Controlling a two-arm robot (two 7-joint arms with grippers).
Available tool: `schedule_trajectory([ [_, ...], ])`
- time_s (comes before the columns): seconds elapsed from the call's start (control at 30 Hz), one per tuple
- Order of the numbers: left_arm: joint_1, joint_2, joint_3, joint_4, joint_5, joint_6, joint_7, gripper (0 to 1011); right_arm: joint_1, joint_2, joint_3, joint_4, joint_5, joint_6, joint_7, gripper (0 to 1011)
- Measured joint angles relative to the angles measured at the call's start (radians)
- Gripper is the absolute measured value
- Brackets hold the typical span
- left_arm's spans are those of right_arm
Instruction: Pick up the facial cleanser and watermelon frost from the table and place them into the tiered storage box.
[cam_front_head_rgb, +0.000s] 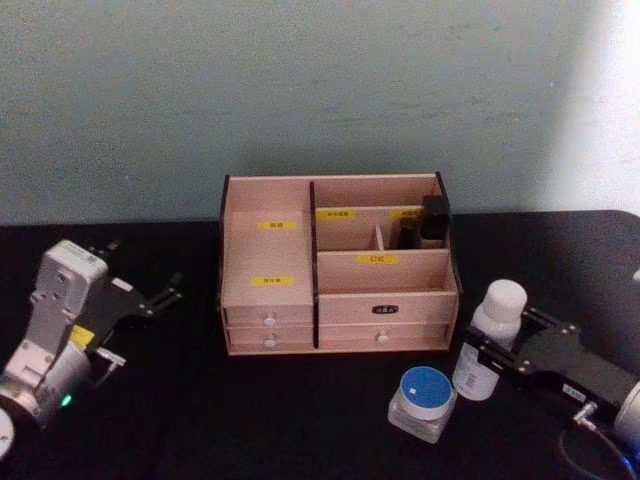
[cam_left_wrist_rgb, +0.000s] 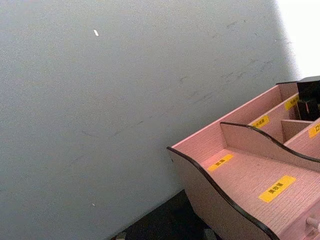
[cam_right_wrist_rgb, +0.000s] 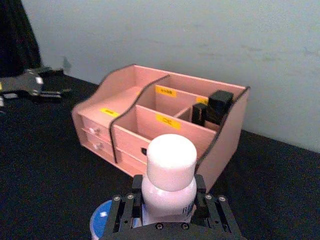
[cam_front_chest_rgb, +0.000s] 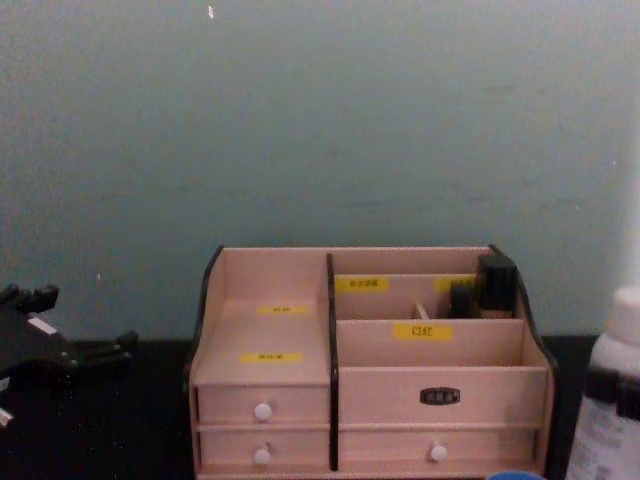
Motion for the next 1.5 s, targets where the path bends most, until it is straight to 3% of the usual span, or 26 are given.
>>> schedule_trajectory([
  [0.27, 0.000, 0.000, 0.000, 0.000, 0.000, 0.000, 0.000, 1001, -0.019, 0.047, 0.025, -0.088, 0.054, 0.027, 0.021, 602],
  [0.47, 0.000, 0.000, 0.000, 0.000, 0.000, 0.000, 0.000, 1001, 0.032, 0.056, 0.015, -0.107, 0.068, 0.031, 0.023, 602],
  [0.6, 0.000, 0.000, 0.000, 0.000, 0.000, 0.000, 0.000, 1001, 0.095, 0.046, -0.013, -0.088, 0.066, 0.040, 0.022, 602],
  [1.03, 0.000, 0.000, 0.000, 0.000, 0.000, 0.000, 0.000, 1001, 0.362, -0.056, -0.136, 0.103, 0.015, 0.065, 0.021, 602],
  [1.27, 0.000, 0.000, 0.000, 0.000, 0.000, 0.000, 0.000, 1001, 0.476, -0.116, -0.185, 0.218, -0.018, 0.055, 0.028, 601],
  [1.5, 0.000, 0.000, 0.000, 0.000, 0.000, 0.000, 0.000, 1001, 0.548, -0.170, -0.214, 0.319, -0.045, 0.033, 0.035, 602],
])
